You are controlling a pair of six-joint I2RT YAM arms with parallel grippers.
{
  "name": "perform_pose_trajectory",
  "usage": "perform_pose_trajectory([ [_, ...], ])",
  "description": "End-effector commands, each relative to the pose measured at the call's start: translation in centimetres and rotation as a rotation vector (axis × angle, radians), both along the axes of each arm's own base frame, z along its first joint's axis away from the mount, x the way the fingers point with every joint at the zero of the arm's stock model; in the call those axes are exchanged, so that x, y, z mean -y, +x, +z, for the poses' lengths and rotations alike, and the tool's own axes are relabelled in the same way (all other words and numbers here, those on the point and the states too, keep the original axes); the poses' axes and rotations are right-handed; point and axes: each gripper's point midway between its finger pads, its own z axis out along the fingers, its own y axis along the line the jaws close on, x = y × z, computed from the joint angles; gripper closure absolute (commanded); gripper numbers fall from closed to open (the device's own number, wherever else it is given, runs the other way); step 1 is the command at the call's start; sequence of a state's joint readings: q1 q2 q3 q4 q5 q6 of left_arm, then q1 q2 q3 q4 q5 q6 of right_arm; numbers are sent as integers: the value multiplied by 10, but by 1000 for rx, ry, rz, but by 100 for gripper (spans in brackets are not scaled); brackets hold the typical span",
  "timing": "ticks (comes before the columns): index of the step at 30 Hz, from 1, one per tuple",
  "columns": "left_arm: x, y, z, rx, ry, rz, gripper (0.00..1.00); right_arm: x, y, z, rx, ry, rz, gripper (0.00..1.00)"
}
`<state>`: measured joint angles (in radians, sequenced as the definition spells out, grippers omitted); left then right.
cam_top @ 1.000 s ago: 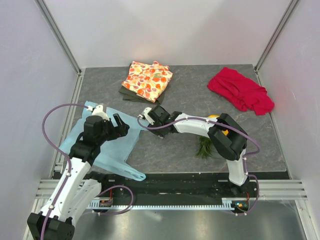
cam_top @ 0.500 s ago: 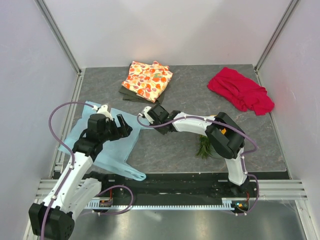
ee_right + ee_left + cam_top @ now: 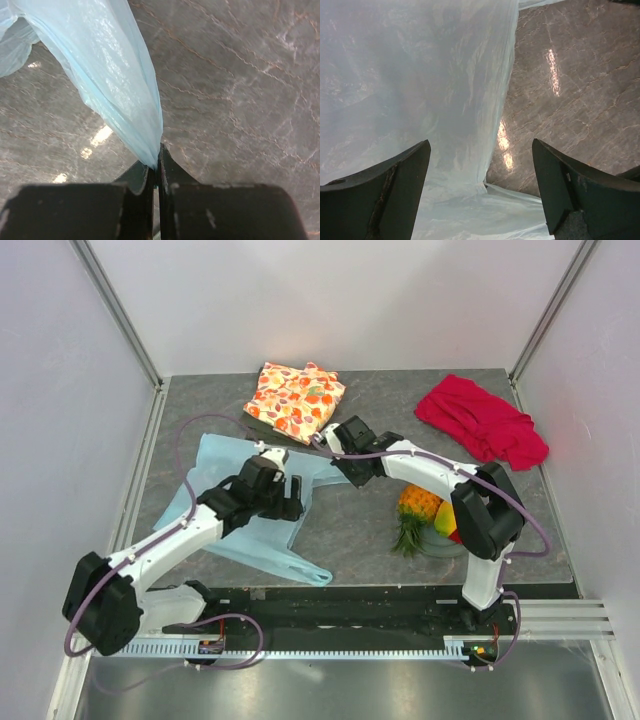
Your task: Place the fruits into the plastic bag
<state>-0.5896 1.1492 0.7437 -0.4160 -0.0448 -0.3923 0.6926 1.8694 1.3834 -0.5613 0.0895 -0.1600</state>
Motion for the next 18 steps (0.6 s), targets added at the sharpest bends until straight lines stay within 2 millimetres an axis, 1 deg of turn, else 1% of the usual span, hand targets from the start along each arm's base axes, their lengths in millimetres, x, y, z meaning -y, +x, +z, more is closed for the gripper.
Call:
perform_pose_trajectory([
  [1, 19, 26, 24, 128, 71, -27, 10, 0, -8, 18, -37, 63, -13, 97],
  [2, 20, 29, 24, 140, 97, -30, 10, -1, -8, 19, -40, 69, -17, 97],
  [3, 28, 30, 21, 136, 116, -47, 10, -3, -9, 18, -52, 80, -21, 97],
  [5, 28, 36, 17, 148, 169, -33, 10, -6, -10, 19, -61, 88, -24, 98],
  [6, 32, 37, 12, 141, 190, -38, 10, -5, -9, 18, -63, 86, -31, 99],
  [8, 29, 41, 8, 139, 225, -12, 9, -10, -13, 19, -87, 110, -19, 99],
  [9, 30, 42, 8, 143, 235, -6, 9, -10, -14, 19, -90, 109, -18, 99],
  [12, 24, 48, 3, 147, 283, 22, 8, -10, -16, 23, -97, 112, -14, 99],
  [18, 19, 50, -8, 129, 346, 19, 8, -10, -19, 33, -103, 135, -16, 99],
])
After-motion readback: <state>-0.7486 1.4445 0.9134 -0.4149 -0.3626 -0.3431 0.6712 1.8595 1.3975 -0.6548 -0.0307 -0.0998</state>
